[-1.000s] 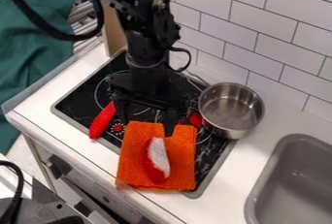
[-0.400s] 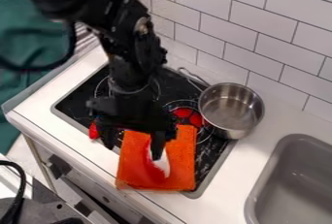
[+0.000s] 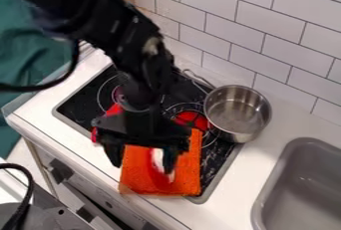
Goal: Put the object between the fork and the pot
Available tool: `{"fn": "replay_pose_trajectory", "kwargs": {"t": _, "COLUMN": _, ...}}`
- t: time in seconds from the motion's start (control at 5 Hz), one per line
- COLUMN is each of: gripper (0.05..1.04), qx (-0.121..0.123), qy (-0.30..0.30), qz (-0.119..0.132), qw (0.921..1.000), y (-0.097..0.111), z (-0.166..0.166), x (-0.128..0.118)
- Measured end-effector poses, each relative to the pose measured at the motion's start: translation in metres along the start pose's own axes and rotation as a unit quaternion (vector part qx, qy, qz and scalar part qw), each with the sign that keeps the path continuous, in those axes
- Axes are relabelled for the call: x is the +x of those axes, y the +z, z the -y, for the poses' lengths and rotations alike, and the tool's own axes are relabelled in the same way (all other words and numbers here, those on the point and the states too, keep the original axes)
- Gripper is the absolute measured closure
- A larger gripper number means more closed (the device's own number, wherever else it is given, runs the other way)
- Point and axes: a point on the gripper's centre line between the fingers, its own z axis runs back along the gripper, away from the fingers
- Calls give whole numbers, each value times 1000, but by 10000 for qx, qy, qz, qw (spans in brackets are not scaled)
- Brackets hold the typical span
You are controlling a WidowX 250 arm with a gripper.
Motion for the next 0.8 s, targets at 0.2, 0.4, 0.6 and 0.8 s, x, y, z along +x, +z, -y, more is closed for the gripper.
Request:
{"fn": "replay_pose_trajectory", "kwargs": {"t": 0.2, "gripper": 79, "qx": 104, "qy": 281, "qz": -83, "qw": 9995, "y": -6, "z": 14, "x": 4}}
{"fn": "replay_pose_trajectory", "kwargs": {"t": 0.4, "gripper": 79, "qx": -11, "qy": 503, "qz": -189, "qw": 9986, "y": -15, "z": 22, "x": 7}}
{"fn": "replay_pose_trajectory", "kwargs": {"t": 0.6, "gripper": 79, "qx": -48, "qy": 578, "qz": -261, "qw": 9980, "y": -22, "z": 25, "x": 11}}
{"fn": "replay_pose_trajectory", "kwargs": {"t": 0.8, "gripper": 79, "qx": -23, "qy": 662, "qz": -236, "qw": 9975, "y": -24, "z": 21, "x": 16}}
